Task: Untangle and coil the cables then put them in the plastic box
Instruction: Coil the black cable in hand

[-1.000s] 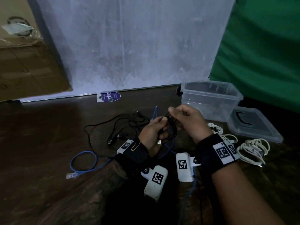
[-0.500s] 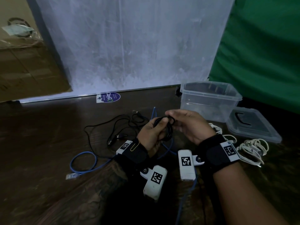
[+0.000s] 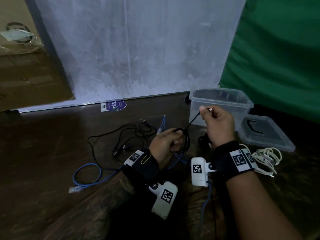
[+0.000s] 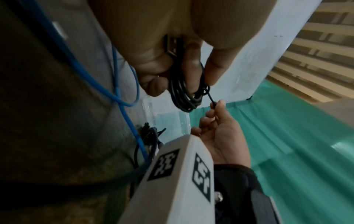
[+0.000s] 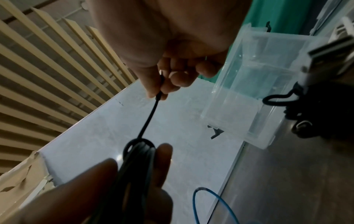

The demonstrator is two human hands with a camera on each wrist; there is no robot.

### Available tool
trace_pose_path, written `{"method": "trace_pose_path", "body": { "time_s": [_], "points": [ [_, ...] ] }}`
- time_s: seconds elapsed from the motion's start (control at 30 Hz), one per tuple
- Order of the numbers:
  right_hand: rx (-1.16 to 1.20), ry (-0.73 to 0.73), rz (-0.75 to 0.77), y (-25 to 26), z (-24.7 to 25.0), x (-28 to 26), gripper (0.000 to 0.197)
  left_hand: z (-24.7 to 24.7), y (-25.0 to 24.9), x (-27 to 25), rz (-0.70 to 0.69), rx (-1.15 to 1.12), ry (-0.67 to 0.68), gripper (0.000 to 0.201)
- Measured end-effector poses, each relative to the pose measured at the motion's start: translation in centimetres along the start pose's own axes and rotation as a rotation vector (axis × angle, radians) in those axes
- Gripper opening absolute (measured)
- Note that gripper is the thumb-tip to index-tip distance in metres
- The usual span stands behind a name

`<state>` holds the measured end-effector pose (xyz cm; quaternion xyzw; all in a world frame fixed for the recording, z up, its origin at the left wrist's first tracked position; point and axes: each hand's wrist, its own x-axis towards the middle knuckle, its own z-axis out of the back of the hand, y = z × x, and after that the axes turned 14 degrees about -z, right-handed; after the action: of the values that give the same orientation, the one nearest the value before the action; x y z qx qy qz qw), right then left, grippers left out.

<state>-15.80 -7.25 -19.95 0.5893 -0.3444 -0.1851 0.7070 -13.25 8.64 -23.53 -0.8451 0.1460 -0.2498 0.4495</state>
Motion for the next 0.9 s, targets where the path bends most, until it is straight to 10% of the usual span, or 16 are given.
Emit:
{"method": "trace_pose_path", "body": {
  "time_s": [0.17,0.43,0.9],
  "points": [
    [0.051,0.072,-0.015,-0.2,0.2,0.2,0.013,0.6,0.0,0.0,-0.048,0.028,-0.036,0.026],
    [-0.097,0.63,-0.183,-0.8,-0.5,-0.8,0.017,1.7,-0.6,0.6,0.022,-0.108,-0.141,0.019],
    [-0.254,0.773,-0.275,0.5,-1.8,-2.8,0.025,2.0,-0.1,0.5,-0.078,-0.002,-0.148,0.027]
  ]
}}
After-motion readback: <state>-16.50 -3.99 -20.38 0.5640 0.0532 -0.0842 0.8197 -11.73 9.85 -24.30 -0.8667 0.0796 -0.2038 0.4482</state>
